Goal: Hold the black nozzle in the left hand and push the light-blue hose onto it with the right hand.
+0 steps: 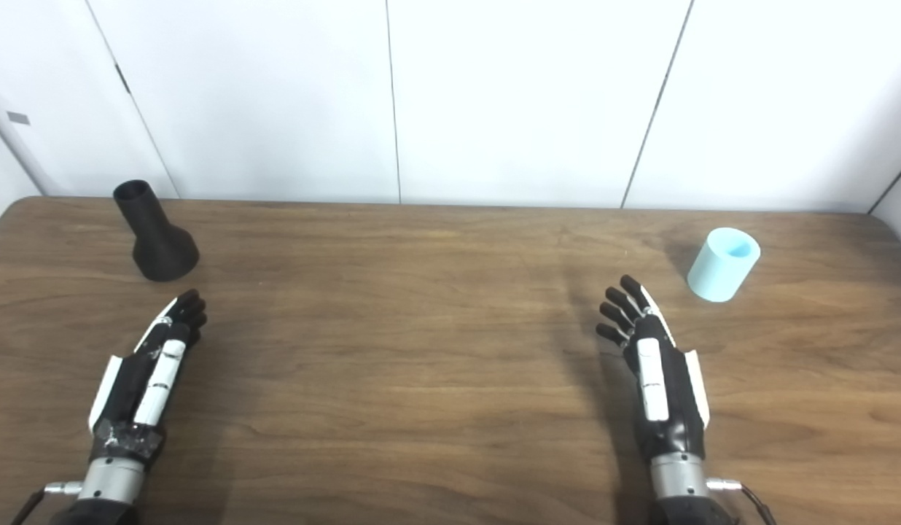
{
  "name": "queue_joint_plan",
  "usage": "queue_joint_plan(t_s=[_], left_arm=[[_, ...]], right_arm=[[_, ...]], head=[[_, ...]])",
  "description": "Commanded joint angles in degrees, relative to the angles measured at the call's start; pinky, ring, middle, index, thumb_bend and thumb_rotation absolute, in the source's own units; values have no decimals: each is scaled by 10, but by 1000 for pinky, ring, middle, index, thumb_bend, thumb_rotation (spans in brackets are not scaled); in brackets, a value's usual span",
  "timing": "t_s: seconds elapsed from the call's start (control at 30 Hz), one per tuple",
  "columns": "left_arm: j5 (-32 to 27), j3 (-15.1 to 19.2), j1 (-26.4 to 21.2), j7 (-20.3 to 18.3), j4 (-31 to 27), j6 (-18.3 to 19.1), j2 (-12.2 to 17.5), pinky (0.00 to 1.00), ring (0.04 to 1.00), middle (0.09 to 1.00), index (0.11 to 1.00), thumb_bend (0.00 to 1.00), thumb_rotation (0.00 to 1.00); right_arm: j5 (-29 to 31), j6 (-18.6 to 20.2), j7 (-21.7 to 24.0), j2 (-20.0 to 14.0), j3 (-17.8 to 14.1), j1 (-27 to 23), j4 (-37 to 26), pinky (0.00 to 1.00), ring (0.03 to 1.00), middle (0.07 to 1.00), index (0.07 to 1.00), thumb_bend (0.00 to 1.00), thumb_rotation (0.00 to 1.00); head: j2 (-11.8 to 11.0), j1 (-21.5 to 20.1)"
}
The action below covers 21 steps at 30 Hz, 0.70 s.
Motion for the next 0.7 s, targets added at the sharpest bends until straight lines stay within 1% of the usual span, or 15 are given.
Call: queue_joint_plan(t_s=[0.0, 0.27, 0.33, 0.53, 0.67], left_arm=[[7, -11, 21, -7, 22, 6, -3, 928, 918, 920, 916, 386, 770], [7, -11, 22, -7, 17, 12, -2, 942, 929, 922, 915, 381, 762], [10, -11, 22, -7, 16, 13, -1, 938, 925, 918, 911, 402, 764], [7, -10, 20, -9, 19, 8, -1, 940, 927, 922, 914, 419, 758], [3, -9, 21, -8, 12, 19, -4, 942, 928, 923, 915, 389, 739]], right_arm=[[2, -3, 0, 13, 6, 32, 38, 772, 841, 856, 879, 392, 968], [3, -3, -2, 15, 4, 32, 36, 776, 839, 851, 874, 397, 944], [3, -3, -1, 14, 5, 32, 37, 777, 842, 854, 877, 402, 946], [1, 0, -2, 14, 5, 31, 35, 781, 844, 853, 875, 401, 952], [2, 5, -1, 14, 5, 32, 32, 783, 845, 856, 879, 401, 953]], head=[[0, 0], [3, 0], [3, 0], [4, 0], [3, 2]])
